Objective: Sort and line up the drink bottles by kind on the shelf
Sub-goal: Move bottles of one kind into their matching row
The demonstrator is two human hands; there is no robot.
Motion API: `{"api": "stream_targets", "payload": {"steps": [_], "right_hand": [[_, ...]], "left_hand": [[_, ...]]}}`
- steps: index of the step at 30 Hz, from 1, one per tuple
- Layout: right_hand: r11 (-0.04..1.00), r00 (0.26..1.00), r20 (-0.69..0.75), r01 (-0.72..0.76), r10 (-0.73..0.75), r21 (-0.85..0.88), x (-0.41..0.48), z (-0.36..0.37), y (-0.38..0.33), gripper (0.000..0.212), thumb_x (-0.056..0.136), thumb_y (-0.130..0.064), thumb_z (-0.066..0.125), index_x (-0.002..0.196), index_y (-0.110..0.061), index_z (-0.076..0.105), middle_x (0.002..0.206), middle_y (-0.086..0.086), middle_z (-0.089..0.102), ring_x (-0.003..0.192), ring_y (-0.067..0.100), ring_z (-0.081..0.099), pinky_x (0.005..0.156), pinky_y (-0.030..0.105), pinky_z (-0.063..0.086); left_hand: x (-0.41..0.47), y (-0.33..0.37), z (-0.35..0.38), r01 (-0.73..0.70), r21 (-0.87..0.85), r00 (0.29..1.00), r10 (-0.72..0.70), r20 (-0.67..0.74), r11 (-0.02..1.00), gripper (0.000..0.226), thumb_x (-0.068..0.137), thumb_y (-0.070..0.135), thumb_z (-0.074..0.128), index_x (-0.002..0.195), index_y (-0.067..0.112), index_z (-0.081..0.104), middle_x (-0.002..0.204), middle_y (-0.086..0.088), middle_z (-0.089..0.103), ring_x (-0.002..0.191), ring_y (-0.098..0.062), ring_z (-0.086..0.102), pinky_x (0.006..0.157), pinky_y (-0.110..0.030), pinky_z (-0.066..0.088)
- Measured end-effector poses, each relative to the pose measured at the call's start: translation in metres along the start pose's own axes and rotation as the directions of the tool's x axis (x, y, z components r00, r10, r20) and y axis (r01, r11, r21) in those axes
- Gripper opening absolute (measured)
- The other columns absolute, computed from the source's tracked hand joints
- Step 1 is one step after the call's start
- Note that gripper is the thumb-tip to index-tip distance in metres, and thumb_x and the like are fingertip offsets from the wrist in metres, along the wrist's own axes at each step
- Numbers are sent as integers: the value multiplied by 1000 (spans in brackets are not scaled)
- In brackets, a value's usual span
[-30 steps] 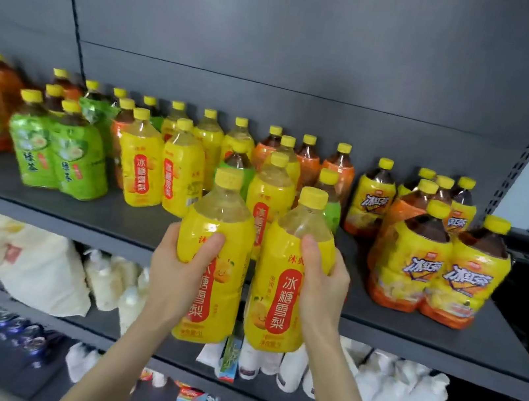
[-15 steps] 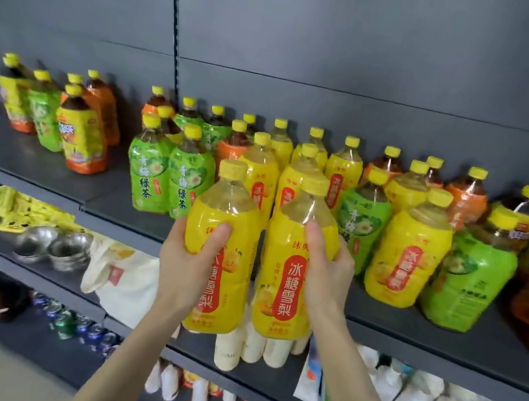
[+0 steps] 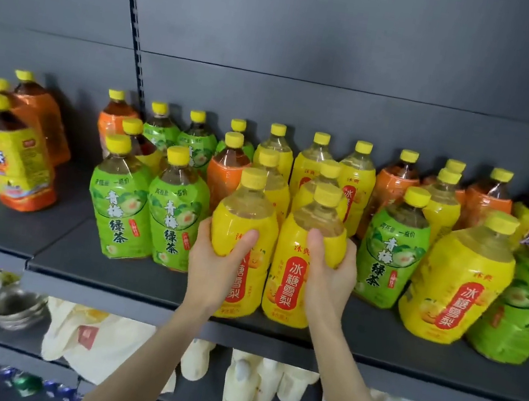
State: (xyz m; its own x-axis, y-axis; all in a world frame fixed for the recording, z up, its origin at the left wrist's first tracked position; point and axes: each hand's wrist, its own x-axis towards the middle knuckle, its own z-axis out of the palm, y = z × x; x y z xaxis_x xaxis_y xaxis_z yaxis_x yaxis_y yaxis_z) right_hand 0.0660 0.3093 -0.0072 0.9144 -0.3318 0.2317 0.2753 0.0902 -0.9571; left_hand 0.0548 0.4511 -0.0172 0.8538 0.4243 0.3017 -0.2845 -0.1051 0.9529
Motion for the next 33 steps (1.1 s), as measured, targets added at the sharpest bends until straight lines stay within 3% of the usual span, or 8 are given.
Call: {"api": "stream_targets", "payload": {"steps": [5, 10, 13, 15, 20, 25, 29, 33], "right_hand": [[998, 993, -118, 23, -30, -58, 12, 9, 7, 64, 68, -62, 66, 119, -26, 54, 101, -14, 66, 91, 0, 63, 74, 22, 50], [985, 969, -228, 62, -99, -163, 20, 12, 15, 69, 69, -69, 64, 120, -24, 56, 98, -21, 63, 91, -4, 61, 77, 21, 50], [982, 961, -254, 60, -106, -181, 26, 14, 18, 70, 72, -64, 67, 125, -21, 54, 99, -21, 62, 92, -2, 61, 78, 22, 49], [980, 959, -263, 59, -108, -188, 32, 15, 18, 67, 75, -58, 65, 128, -19, 53, 98, -22, 61, 90, -5, 59, 73, 16, 46], [975, 957, -271, 42, -102, -217, 46, 19, 20, 45, 87, -39, 63, 125, -18, 52, 95, -23, 58, 85, -7, 56, 62, 2, 43], [977, 960, -264, 39, -95, -210, 54, 24, 22, 46, 86, -41, 63, 126, -20, 52, 98, -21, 58, 90, -3, 57, 71, 11, 44], [980, 969, -235, 32, -78, -196, 55, 23, 22, 42, 89, -36, 62, 126, -20, 50, 97, -22, 57, 86, -5, 57, 63, 4, 45], [974, 981, -189, -2, -42, -225, 51, 19, 17, 54, 88, -41, 61, 133, -17, 44, 100, -20, 58, 90, 0, 59, 64, 8, 46]], "left_hand": [[23, -17, 8, -24, 0, 996, 24, 87, 1000, 88, 58, 69, 64, 128, 20, 46, 122, -1, 56, 110, -15, 56, 90, -30, 49], [39, -22, 13, 6, -56, 980, 5, 200, 998, 71, 68, 52, 76, 124, 19, 46, 106, 12, 62, 96, -3, 61, 72, -9, 48], [46, -24, 19, 12, -68, 976, 3, 218, 998, 55, 75, 37, 73, 120, 19, 47, 101, 14, 61, 90, 4, 59, 67, -4, 46], [52, -25, 22, 25, -68, 970, -8, 242, 997, 52, 75, 35, 71, 118, 24, 45, 100, 16, 61, 89, 5, 59, 67, -5, 46], [66, -26, 27, 65, -81, 956, -39, 292, 995, 70, 64, 49, 67, 125, 23, 44, 105, 17, 60, 94, 3, 59, 70, -5, 47], [75, -29, 32, 88, -93, 944, -53, 324, 992, 73, 65, 47, 69, 129, 22, 42, 110, 12, 61, 100, -3, 60, 75, -12, 49], [76, -31, 31, 94, -99, 940, -56, 337, 991, 76, 64, 50, 68, 130, 24, 41, 115, 8, 61, 105, -8, 60, 82, -21, 49], [74, -28, 27, 109, -74, 930, -75, 360, 991, 76, 67, 50, 67, 131, 22, 38, 119, 5, 60, 109, -12, 59, 83, -22, 48]]}}
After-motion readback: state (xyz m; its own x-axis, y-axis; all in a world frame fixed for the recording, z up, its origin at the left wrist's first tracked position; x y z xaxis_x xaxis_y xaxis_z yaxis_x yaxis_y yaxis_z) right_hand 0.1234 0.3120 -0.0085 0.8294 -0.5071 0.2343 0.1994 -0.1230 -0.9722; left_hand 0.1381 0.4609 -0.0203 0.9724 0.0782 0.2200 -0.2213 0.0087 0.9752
